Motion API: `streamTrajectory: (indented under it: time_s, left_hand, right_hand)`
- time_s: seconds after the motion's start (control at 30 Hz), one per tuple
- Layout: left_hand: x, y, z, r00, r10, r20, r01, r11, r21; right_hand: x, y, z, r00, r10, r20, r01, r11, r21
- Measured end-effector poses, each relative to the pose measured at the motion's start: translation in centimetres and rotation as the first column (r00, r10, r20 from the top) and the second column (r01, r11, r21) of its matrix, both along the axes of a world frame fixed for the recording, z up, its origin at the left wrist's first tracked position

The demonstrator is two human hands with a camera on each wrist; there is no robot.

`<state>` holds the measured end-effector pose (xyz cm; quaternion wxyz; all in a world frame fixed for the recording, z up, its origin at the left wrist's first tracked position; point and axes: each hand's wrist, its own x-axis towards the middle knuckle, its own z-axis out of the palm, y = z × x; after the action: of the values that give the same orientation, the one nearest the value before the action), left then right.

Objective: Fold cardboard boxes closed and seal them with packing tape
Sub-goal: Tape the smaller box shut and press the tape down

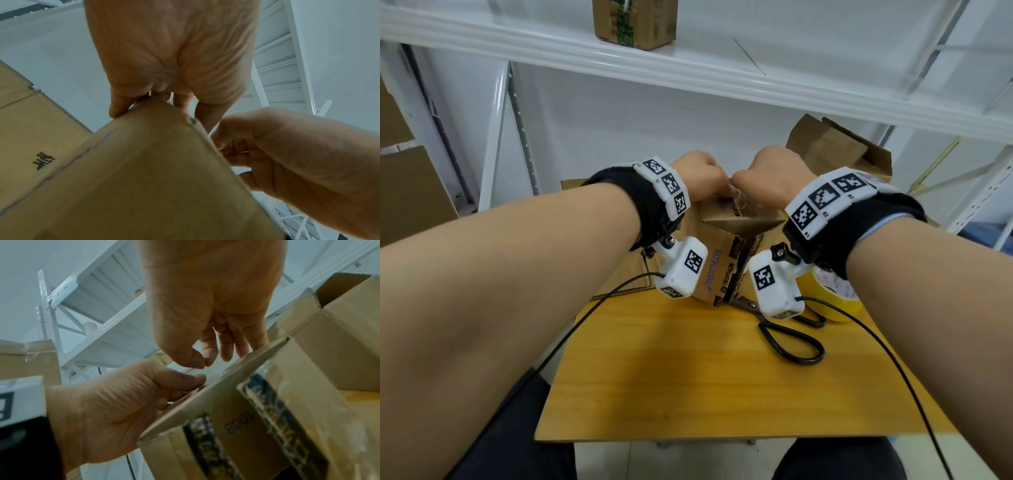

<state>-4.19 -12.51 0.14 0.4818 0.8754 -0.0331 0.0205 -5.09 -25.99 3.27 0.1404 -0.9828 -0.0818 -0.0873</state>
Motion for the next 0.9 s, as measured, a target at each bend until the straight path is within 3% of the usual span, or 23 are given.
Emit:
streamTrajectory:
  time_s: [0.37, 0.6, 0.9]
  left_hand:
    - [-0.2, 0.2, 0.0, 0.999, 0.033, 0.032, -0.032, 0.999, -0.042]
    - [0.2, 0.3, -0.1, 0.999, 0.040, 0.016, -0.039, 0.999, -0.025]
    - [-0.2, 0.2, 0.0, 0.999, 0.004, 0.036, -0.004, 1.000, 0.012]
  right_hand:
    - [-0.3, -0.1, 0.3, 0.995, -0.054, -0.087, 0.062, 0.993, 0.101]
    - [-0.7, 0.9, -0.1, 1.000, 0.004, 0.002, -0.003, 0.994, -0.111]
    - [-0.2, 1.1, -0.2, 0.999, -0.039, 0.030, 0.044, 0.983, -0.177]
